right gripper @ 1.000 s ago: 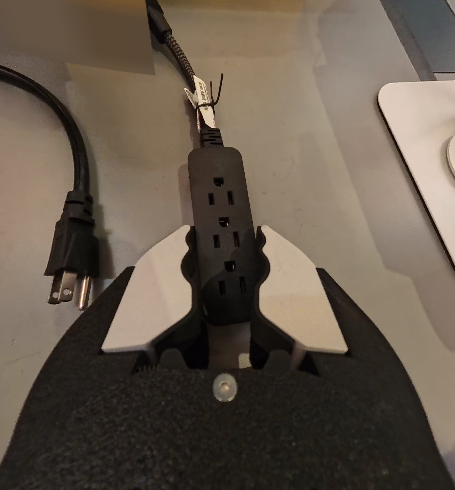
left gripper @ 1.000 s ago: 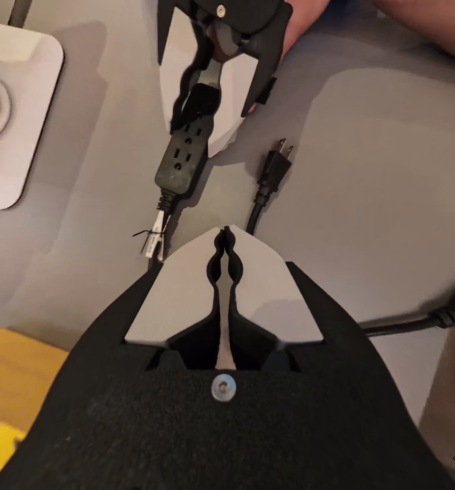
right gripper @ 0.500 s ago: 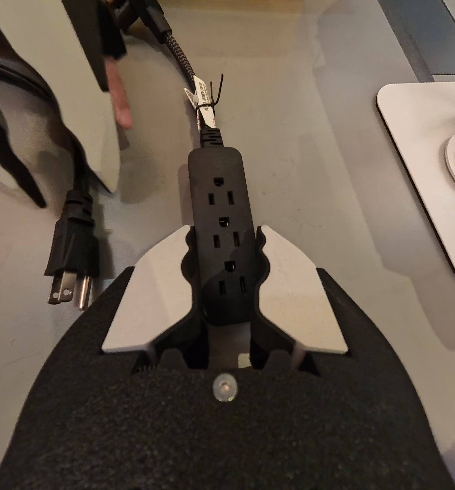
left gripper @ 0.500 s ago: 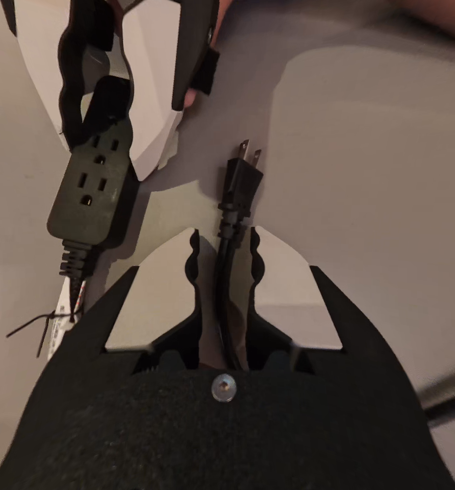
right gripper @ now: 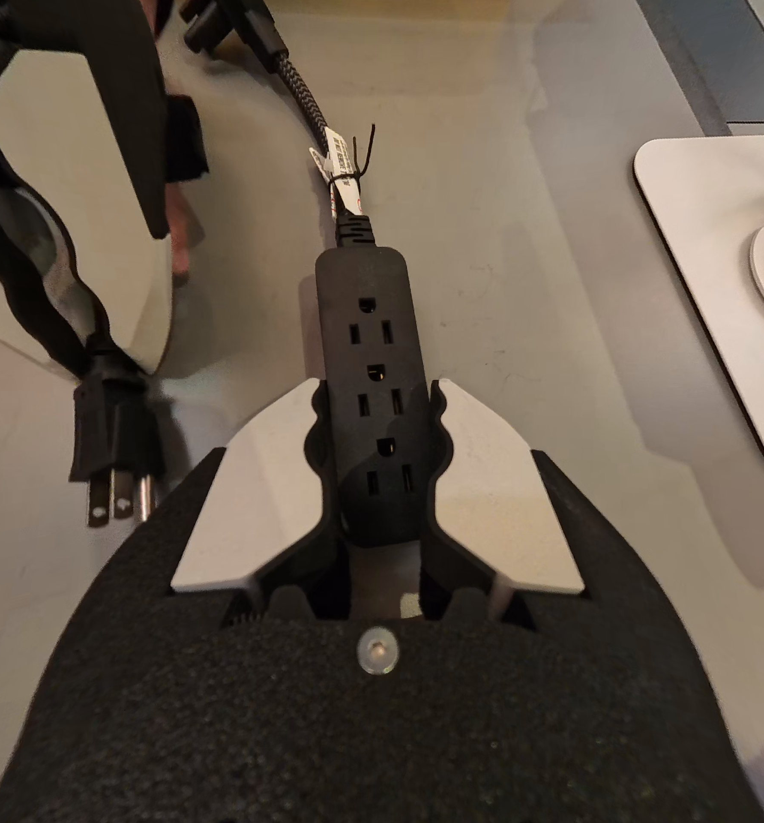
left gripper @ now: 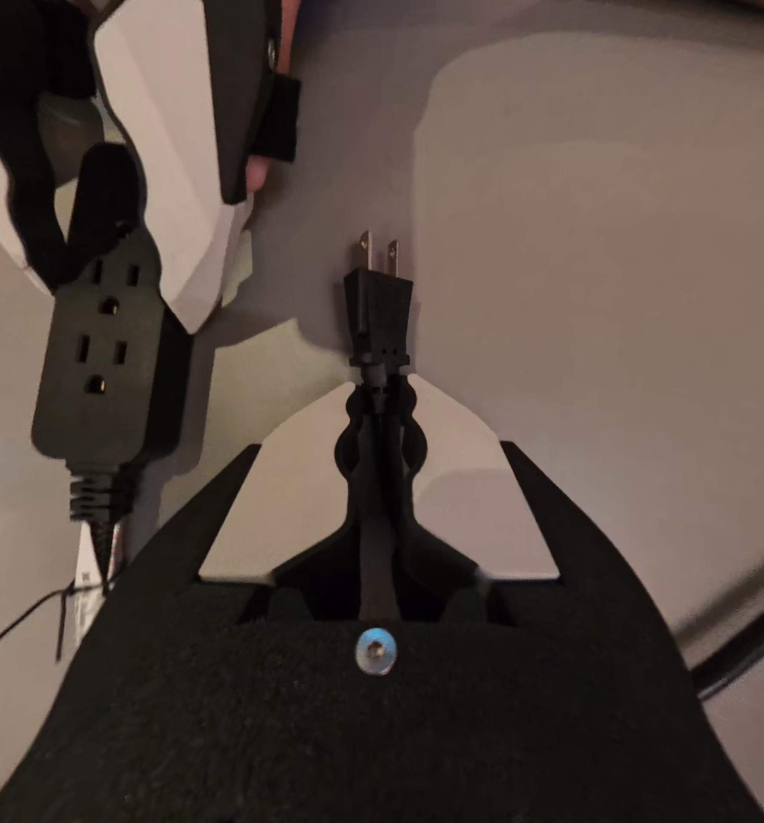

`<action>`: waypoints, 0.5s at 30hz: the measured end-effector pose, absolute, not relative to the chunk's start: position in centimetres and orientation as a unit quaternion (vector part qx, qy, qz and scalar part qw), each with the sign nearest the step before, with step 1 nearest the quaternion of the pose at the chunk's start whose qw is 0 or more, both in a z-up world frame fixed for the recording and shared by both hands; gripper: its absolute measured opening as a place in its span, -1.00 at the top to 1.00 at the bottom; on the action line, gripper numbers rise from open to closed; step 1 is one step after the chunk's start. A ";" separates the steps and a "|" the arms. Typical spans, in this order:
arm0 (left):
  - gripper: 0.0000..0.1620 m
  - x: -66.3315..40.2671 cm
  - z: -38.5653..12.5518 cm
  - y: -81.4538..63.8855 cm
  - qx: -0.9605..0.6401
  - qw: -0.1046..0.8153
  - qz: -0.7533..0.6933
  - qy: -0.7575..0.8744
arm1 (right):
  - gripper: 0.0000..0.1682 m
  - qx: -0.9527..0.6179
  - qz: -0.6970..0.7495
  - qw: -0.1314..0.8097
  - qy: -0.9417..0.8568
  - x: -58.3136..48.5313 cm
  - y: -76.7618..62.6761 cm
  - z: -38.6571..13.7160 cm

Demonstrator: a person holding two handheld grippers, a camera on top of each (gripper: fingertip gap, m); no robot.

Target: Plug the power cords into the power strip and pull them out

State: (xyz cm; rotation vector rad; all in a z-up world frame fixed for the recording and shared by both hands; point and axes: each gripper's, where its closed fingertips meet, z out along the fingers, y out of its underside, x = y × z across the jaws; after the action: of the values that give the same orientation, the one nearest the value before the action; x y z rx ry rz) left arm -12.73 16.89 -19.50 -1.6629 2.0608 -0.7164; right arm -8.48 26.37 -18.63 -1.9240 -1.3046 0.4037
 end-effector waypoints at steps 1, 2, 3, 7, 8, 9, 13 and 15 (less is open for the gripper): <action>0.81 -13.3 -19.2 17.0 -0.601 0.186 -0.248 0.736 | 0.48 -0.754 0.159 0.381 -0.511 -8.5 26.4 -18.6; 0.81 -13.8 -18.7 17.1 -0.606 0.178 -0.239 0.738 | 0.48 -0.754 0.159 0.381 -0.511 -8.5 26.4 -18.6; 0.82 -14.4 -17.7 17.4 -0.609 0.175 -0.232 0.738 | 0.48 -0.754 0.157 0.382 -0.512 -8.5 26.4 -18.6; 0.82 -16.2 -12.2 20.2 -0.624 0.175 -0.187 0.738 | 0.48 -0.752 0.154 0.384 -0.513 -8.5 26.4 -18.6; 0.82 -16.8 -11.1 21.3 -0.633 0.172 -0.165 0.737 | 0.47 -0.752 0.153 0.385 -0.513 -8.5 26.3 -18.6; 0.82 -17.3 -10.1 22.3 -0.643 0.164 -0.147 0.734 | 0.48 -0.751 0.152 0.386 -0.514 -8.5 26.3 -18.6; 0.82 -18.3 -7.6 24.7 -0.700 0.092 -0.118 0.698 | 0.47 -0.748 0.143 0.391 -0.517 -8.5 26.3 -18.6; 0.82 -18.4 -7.8 24.9 -0.732 0.038 -0.120 0.670 | 0.48 -0.745 0.135 0.397 -0.520 -8.5 26.3 -18.5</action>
State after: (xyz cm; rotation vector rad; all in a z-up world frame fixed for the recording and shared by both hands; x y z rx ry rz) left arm -18.43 24.88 -7.76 -2.2449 2.0555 -0.3686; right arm -8.49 26.34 -18.50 -1.8866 -1.3169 0.3423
